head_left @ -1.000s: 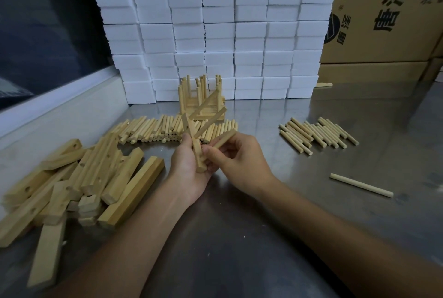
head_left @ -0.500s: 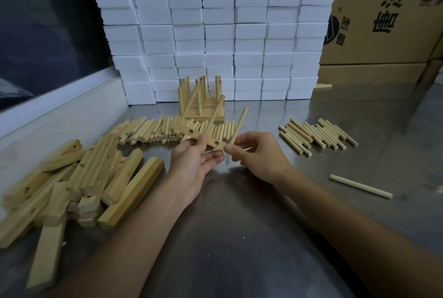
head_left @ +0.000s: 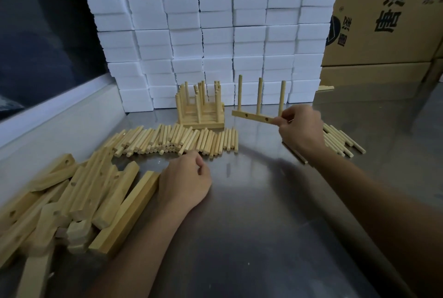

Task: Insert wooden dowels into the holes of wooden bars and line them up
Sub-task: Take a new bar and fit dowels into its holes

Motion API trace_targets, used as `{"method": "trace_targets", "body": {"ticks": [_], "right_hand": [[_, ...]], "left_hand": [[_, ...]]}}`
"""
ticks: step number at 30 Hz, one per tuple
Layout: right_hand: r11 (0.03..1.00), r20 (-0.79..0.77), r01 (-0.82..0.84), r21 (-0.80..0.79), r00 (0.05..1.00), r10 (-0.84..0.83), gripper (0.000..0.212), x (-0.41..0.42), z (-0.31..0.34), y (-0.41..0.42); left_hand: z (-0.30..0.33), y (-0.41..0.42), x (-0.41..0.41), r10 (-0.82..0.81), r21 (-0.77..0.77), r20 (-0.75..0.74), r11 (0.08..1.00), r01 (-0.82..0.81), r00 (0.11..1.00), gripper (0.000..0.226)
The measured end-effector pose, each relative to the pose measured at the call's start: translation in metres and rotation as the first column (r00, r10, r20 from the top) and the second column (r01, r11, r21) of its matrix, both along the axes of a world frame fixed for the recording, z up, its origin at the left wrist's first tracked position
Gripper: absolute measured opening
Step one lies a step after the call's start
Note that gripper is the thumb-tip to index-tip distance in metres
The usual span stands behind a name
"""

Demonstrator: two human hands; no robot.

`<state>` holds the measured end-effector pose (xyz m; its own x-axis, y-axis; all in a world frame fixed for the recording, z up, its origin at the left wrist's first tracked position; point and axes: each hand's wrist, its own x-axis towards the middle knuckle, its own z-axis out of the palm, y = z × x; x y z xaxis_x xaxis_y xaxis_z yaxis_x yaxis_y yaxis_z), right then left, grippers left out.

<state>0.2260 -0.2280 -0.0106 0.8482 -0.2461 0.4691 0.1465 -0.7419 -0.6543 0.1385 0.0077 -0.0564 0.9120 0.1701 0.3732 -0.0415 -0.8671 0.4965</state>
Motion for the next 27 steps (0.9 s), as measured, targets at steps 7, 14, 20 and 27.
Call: {"method": "trace_targets", "body": {"ticks": [7, 14, 20, 27], "right_hand": [[0.991, -0.192, -0.012, -0.136, 0.981, -0.015, 0.015, 0.077, -0.009, -0.001], [0.960, -0.225, -0.004, -0.280, 0.972, -0.061, 0.015, 0.134, -0.021, 0.007], [0.934, -0.194, 0.033, -0.355, 0.975, -0.108, 0.011, 0.172, -0.025, 0.012], [0.885, -0.211, 0.013, -0.466, 0.969, -0.125, 0.039, 0.191, -0.034, 0.033]], "left_hand": [[-0.001, -0.002, 0.001, -0.011, 0.066, 0.005, 0.998, 0.011, 1.000, 0.014], [0.001, -0.006, 0.004, 0.043, 0.134, -0.010, 0.990, -0.042, 0.999, 0.017], [0.000, -0.007, 0.003, 0.034, 0.132, -0.007, 0.991, -0.033, 0.999, 0.014], [0.002, -0.007, 0.002, 0.050, 0.129, -0.006, 0.990, -0.049, 0.999, 0.018]]}}
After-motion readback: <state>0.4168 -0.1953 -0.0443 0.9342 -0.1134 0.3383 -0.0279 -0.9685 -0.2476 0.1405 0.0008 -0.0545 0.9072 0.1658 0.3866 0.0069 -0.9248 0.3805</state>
